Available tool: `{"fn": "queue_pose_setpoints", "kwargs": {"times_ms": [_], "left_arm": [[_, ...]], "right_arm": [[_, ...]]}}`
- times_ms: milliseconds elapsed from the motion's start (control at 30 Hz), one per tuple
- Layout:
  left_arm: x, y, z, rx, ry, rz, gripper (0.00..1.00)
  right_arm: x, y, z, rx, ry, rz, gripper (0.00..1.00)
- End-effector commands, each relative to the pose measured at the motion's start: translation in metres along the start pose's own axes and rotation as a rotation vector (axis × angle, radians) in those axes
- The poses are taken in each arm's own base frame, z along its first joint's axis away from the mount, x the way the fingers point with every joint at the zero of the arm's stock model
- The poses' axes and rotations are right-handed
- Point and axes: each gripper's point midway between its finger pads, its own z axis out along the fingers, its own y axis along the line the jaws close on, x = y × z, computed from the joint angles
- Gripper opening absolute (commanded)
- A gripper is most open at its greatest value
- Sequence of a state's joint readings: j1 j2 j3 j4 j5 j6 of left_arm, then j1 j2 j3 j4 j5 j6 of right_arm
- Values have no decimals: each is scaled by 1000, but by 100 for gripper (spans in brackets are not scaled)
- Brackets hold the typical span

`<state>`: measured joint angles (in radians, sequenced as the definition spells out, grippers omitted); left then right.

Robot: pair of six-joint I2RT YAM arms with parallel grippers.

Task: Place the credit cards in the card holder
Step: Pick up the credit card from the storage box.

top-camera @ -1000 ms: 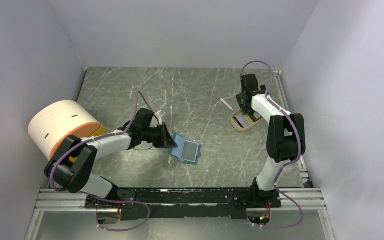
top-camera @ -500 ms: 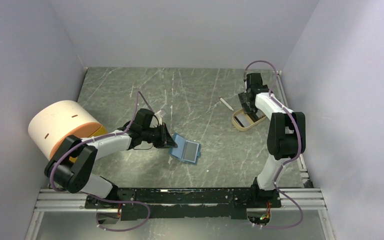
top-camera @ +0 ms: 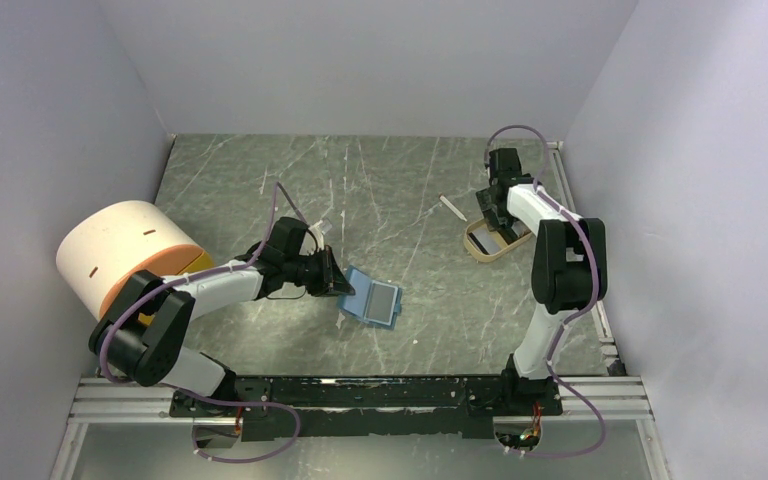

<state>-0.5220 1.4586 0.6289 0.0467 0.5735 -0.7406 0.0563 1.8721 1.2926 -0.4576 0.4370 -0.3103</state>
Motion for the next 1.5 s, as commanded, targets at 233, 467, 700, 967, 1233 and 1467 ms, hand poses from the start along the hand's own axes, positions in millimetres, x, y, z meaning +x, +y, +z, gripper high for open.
{"fn": "queue_pose_setpoints", "kwargs": {"times_ms": [233, 467, 700, 967, 1233, 1467], "left_arm": [[-1, -6, -1, 36, 2, 1, 12], [0, -4, -1, 32, 1, -2, 12], [0, -4, -1, 31, 1, -1, 13], [0, -4, 0, 35, 6, -3, 12], [1, -4, 0, 36, 6, -5, 12], [-1, -7, -2, 39, 1, 1, 12]], "right_arm": [[-24, -12, -26, 39, -74, 18, 76], [-28, -7, -27, 20, -85, 13, 64], [-24, -2, -25, 15, -66, 3, 50], [-28, 0, -29, 15, -75, -6, 40], [-30, 4, -32, -10, -80, 0, 27], [-26, 35, -43, -109, -59, -30, 1]]}}
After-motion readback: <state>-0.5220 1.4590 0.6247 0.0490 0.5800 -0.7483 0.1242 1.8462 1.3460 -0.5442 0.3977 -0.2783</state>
